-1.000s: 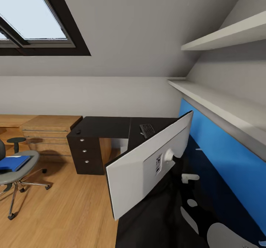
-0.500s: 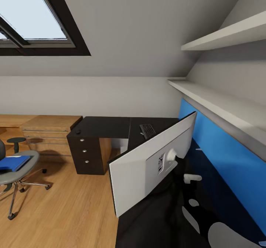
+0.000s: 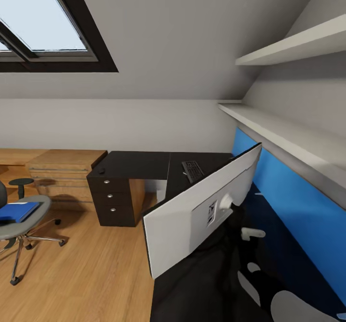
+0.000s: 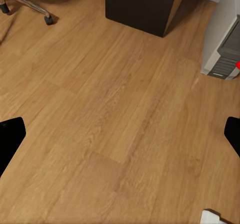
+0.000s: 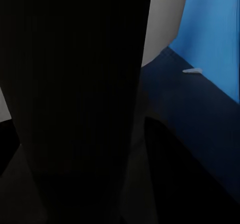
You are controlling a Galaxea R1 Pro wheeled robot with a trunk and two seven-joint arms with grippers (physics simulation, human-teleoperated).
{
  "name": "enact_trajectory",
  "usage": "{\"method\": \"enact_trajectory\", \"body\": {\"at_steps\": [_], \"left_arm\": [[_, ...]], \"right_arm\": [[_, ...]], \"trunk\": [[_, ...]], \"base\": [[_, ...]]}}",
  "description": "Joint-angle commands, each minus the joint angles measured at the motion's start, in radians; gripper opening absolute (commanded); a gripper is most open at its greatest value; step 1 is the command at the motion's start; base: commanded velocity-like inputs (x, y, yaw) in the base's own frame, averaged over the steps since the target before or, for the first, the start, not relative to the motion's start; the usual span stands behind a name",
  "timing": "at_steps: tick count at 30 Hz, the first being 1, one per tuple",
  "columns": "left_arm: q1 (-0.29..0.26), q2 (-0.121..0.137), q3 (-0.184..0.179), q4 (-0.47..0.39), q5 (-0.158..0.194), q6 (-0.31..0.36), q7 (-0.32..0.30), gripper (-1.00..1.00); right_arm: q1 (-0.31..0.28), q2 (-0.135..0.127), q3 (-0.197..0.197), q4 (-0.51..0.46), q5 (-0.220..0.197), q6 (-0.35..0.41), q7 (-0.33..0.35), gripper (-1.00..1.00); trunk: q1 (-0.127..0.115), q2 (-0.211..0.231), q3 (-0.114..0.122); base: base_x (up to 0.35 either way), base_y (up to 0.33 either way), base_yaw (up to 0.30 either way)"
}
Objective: In the bedroom, organize the workspace by keeping the computer under the desk, ensuring the monitor is on the desk, placing the keyboard on the desk next to the monitor, placing the mouse on the desk next to the keyboard, moving the folder from the swivel chair onto the desk next to the mouse, stacking the notebook on top of the folder with the pen on top of the notebook, and positioning the swivel chair next to the desk.
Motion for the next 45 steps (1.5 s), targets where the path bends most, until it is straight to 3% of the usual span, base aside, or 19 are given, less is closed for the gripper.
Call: {"method": "enact_trajectory", "body": {"at_steps": [1,28,45], "left_arm": [[0.0,0.0,-0.002,-0.001,0.005,-0.002,0.003,1.0],[0.0,0.0,-0.002,-0.001,0.005,-0.002,0.005,1.0],[0.0,0.0,-0.002,-0.001,0.005,-0.002,0.005,1.0]], "right_arm": [[-0.001,-0.001,0.012,-0.001,0.007,-0.004,-0.005,-1.0],[-0.001,0.006,0.021,0.0,0.016,-0.012,-0.003,-1.0],[-0.001,0.006,0.021,0.0,0.016,-0.012,-0.001,-1.0]], "trunk": [[0.0,-0.002,-0.002],[0.0,-0.002,-0.002],[0.0,-0.002,-0.002]], "base": [[0.0,0.0,0.0],[0.0,0.0,-0.005],[0.0,0.0,-0.24]]}}
